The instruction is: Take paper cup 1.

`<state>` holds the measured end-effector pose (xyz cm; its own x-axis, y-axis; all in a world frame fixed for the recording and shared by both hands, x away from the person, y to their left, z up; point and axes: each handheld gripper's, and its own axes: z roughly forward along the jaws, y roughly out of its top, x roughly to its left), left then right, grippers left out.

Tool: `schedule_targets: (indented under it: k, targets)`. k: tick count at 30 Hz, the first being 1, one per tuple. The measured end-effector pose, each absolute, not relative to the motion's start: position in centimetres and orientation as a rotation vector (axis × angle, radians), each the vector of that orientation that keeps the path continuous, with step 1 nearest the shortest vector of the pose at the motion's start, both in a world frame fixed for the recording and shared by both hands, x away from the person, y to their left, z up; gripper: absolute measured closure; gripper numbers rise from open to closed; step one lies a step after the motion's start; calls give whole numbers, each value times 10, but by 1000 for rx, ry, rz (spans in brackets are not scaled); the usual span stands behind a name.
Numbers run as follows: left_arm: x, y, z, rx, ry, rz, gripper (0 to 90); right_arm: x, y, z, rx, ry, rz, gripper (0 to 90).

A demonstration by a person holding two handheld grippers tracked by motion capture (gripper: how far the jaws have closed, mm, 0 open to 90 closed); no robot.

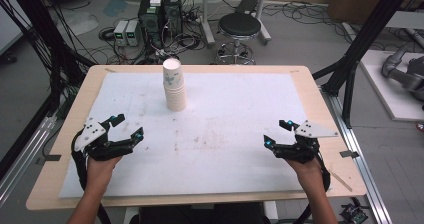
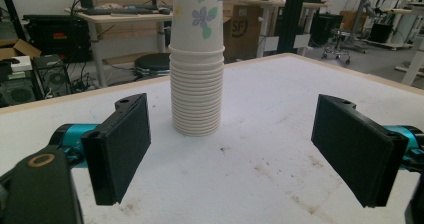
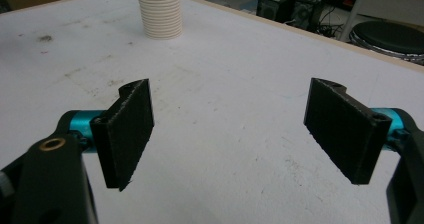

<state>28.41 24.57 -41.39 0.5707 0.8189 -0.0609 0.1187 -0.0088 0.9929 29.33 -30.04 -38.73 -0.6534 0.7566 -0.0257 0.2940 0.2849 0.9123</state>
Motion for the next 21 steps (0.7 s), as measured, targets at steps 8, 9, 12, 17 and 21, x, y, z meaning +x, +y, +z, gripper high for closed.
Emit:
schedule_targets:
  k: [8,9,12,17,21]
  targets:
    - [289,241,-414,1508,822,662,159,293,-304,-388,953,2088,1362,203]
    - [289,241,-414,1512,824,653,159,293,-304,-388,953,2090,1362,203]
    - [289,240,-415,1511,823,651,159,291,-304,-388,952,2092,1356,203]
    - [291,240,-415,1514,816,644,159,289,-304,-388,948,2109,1362,203]
    - [293,235,-415,1545,775,628,160,286,-303,-389,947,2115,1354,203]
